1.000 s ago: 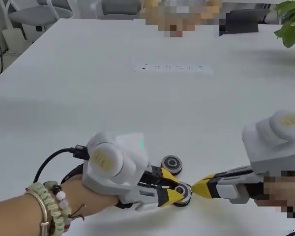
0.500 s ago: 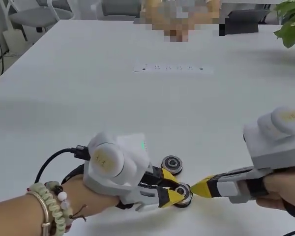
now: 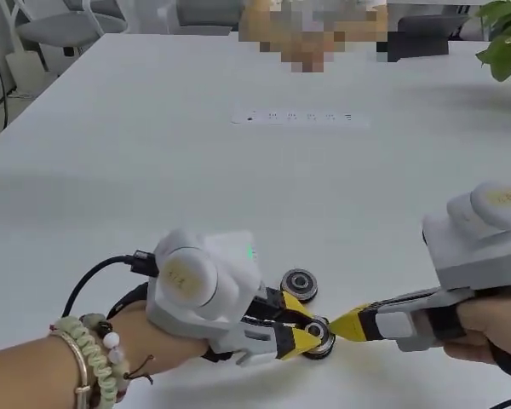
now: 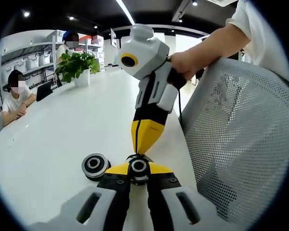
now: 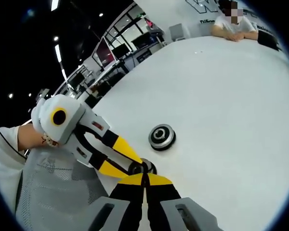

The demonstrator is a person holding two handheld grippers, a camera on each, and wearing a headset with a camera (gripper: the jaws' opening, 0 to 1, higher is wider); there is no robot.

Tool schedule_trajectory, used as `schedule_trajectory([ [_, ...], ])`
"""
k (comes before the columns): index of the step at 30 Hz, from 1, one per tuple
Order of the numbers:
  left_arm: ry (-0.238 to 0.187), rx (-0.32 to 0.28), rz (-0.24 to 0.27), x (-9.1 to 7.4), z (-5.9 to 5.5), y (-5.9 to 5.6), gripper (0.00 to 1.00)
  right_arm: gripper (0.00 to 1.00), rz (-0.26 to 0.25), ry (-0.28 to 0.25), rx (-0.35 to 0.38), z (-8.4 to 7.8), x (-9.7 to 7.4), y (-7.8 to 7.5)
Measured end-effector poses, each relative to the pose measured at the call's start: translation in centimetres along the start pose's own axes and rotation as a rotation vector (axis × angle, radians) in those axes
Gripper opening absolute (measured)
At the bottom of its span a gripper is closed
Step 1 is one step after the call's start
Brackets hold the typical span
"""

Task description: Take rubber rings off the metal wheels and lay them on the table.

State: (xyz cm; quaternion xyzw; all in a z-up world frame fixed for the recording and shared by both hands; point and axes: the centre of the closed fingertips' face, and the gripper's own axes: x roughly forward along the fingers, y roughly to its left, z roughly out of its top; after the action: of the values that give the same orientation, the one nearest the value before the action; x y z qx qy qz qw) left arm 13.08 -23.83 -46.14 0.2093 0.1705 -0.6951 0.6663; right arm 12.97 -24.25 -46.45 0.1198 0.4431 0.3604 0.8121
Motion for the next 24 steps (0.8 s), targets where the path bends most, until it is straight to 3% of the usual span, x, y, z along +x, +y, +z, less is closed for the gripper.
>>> schedule_trajectory([
  [17, 0.001, 0.004, -0.003, 0.0, -0.1, 0.0, 0.07, 0.00, 0.039, -0.010, 0.006, 0.2, 0.1, 1.0],
  [20, 0.001, 0.006, -0.004, 0.0, -0.1, 0.0, 0.07, 0.00, 0.070, -0.021, 0.003, 0.4, 0.2, 1.6],
  [22, 0.002, 0.005, -0.002, 0.0, -0.1, 0.0, 0.07, 0.00, 0.137, -0.070, 0.010, 1.4, 0.1, 3.0],
  [24, 0.001, 0.007, 0.000, 0.0, -0.1, 0.0, 0.07, 0.00, 0.075, -0.042, -0.028, 1.1, 0.1, 2.1],
])
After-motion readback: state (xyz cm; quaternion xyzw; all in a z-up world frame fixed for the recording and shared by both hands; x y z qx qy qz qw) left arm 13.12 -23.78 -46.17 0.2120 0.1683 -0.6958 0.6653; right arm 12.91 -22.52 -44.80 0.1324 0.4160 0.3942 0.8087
